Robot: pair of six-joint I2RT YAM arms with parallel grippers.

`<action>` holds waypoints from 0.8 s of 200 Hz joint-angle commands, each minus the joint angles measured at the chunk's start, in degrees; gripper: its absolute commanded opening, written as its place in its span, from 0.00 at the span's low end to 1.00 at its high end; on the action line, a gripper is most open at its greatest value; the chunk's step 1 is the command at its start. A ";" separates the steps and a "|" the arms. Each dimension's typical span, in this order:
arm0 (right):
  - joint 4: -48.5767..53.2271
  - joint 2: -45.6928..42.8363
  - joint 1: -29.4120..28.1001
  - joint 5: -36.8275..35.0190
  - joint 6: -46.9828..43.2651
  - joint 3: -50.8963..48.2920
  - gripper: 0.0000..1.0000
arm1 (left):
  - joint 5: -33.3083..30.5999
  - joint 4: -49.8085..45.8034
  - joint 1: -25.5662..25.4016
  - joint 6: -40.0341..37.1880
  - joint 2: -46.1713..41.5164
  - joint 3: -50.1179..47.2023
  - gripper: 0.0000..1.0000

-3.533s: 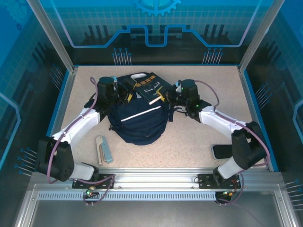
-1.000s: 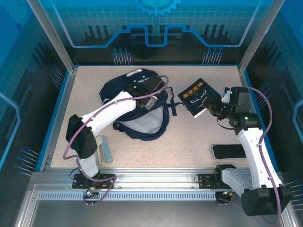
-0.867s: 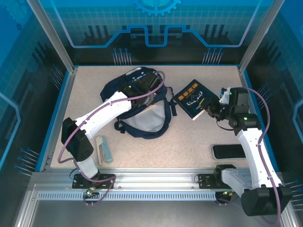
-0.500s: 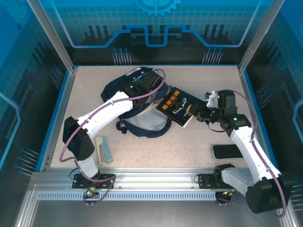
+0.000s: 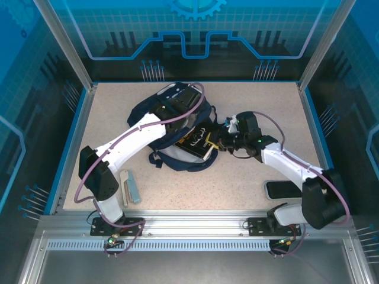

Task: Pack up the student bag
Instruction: Place the book in the student bag.

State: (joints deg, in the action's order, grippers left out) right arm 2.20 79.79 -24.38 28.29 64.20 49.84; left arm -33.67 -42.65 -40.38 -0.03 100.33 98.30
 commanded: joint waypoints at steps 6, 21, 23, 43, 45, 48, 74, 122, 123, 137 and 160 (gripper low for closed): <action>-13.26 4.63 -1.89 -4.45 3.51 5.24 0.10 | 0.03 5.15 -0.37 2.31 -3.90 4.62 0.00; -14.97 9.15 -2.57 -5.79 5.22 7.11 0.09 | 0.27 4.84 -0.36 2.64 -4.22 4.69 0.00; -15.06 9.79 -2.66 -6.08 5.53 7.46 0.09 | 0.27 4.81 -0.32 2.77 -4.30 4.70 0.00; -16.99 14.62 -3.63 -9.84 8.11 9.05 0.09 | 0.37 4.51 -0.33 3.54 -4.53 4.49 0.00; -17.08 15.01 -3.74 -10.50 8.41 9.13 0.09 | 0.50 4.47 -0.32 3.66 -4.53 4.52 0.00; -17.27 15.61 -3.93 -11.22 8.79 9.22 0.09 | 0.51 4.43 -0.38 3.81 -4.53 4.41 0.00; -19.99 19.96 -5.29 -15.55 10.75 11.44 0.09 | 0.63 4.03 -0.36 4.79 -4.58 4.00 0.00; -22.05 28.94 -7.90 -19.15 14.10 16.96 0.12 | 0.81 3.74 -0.30 6.64 -4.01 4.25 0.00; -22.01 29.15 -7.89 -19.06 14.15 17.09 0.12 | 0.80 3.73 -0.30 6.68 -4.01 4.22 0.00; -18.49 31.69 -7.91 -16.33 13.90 21.24 0.13 | 1.30 3.71 -0.27 7.04 -3.92 4.12 0.00; -11.37 35.59 -8.61 -12.04 12.72 27.43 0.19 | 1.68 3.42 -0.26 6.83 -3.65 4.20 0.00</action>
State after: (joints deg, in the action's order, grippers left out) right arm -14.09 112.22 -31.57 13.08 77.08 71.42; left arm -32.12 -43.79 -40.25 4.62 100.22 98.85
